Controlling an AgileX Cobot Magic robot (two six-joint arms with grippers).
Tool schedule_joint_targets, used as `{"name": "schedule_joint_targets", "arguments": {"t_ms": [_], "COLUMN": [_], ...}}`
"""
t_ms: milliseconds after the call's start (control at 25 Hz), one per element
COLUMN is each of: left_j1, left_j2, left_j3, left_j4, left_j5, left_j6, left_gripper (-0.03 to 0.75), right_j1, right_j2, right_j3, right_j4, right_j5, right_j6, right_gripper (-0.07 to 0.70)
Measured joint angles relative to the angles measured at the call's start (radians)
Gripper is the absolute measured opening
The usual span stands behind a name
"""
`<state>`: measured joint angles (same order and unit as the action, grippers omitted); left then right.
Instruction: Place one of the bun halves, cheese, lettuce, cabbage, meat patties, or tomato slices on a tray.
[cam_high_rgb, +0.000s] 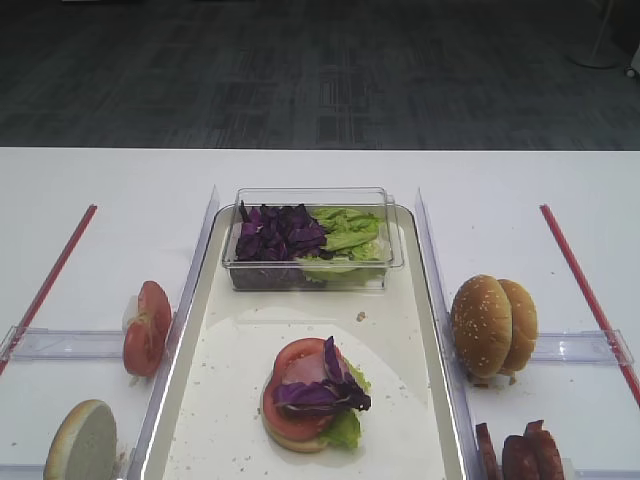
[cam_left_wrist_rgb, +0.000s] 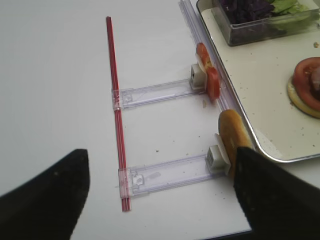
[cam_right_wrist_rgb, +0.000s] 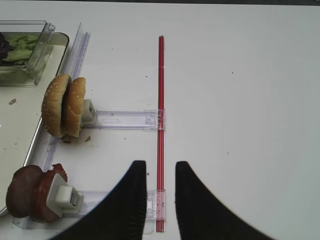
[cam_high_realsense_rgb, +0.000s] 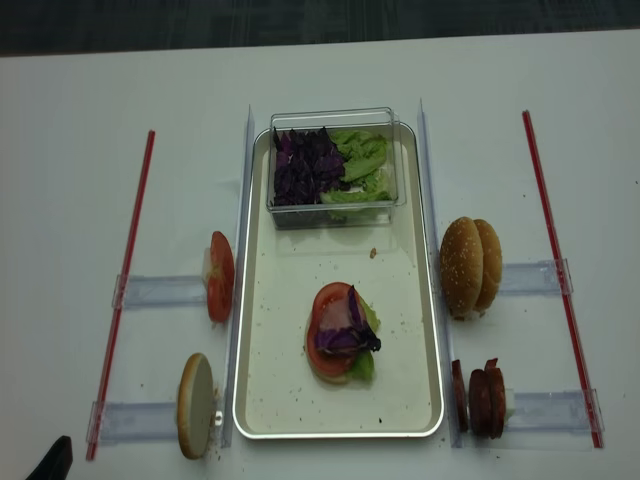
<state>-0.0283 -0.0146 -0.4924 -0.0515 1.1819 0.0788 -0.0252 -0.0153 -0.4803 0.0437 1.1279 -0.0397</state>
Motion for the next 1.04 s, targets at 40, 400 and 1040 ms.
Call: {"name": "schedule_joint_targets", "arguments": {"t_ms": [40,400,1040], "left_j1": [0.000,0.000,0.000], "left_j2": [0.000,0.000,0.000], "left_j3": [0.000,0.000,0.000], "left_j4": [0.000,0.000,0.000], "left_j5": [0.000,0.000,0.000], "left_j6": [0.000,0.000,0.000], "left_gripper": [0.545,0.545,0.545], "right_j1": [0.000,0.000,0.000], "right_j2": [0.000,0.000,0.000], "right_j3": [0.000,0.000,0.000], "right_j4": [0.000,0.000,0.000], "right_j5": [0.000,0.000,0.000], "right_j6": [0.000,0.000,0.000], "right_gripper": [0.193,0.193,0.193]}}
